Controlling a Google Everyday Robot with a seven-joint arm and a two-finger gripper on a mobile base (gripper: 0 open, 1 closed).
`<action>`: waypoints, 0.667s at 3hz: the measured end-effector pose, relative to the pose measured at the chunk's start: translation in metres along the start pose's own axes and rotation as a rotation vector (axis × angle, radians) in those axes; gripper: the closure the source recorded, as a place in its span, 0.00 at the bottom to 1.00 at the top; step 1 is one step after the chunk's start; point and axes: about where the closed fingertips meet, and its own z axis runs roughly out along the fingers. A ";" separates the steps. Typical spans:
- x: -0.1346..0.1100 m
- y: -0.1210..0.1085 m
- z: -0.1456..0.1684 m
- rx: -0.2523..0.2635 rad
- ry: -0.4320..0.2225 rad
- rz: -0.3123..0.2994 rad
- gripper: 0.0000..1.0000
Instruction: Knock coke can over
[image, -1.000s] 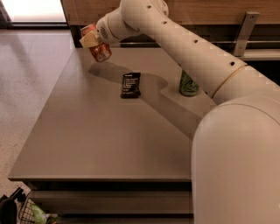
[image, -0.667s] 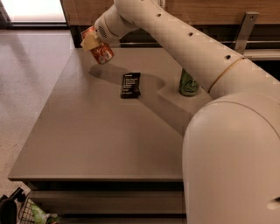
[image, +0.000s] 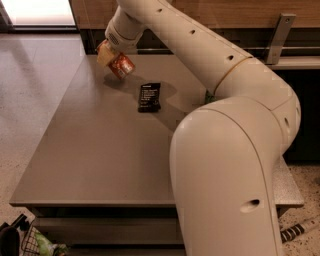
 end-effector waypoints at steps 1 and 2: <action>0.008 -0.001 0.018 -0.014 0.091 -0.022 1.00; 0.010 0.008 0.050 -0.078 0.138 -0.055 1.00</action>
Offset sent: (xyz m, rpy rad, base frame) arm 0.0272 0.0253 -0.0509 -0.1254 0.1335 0.1084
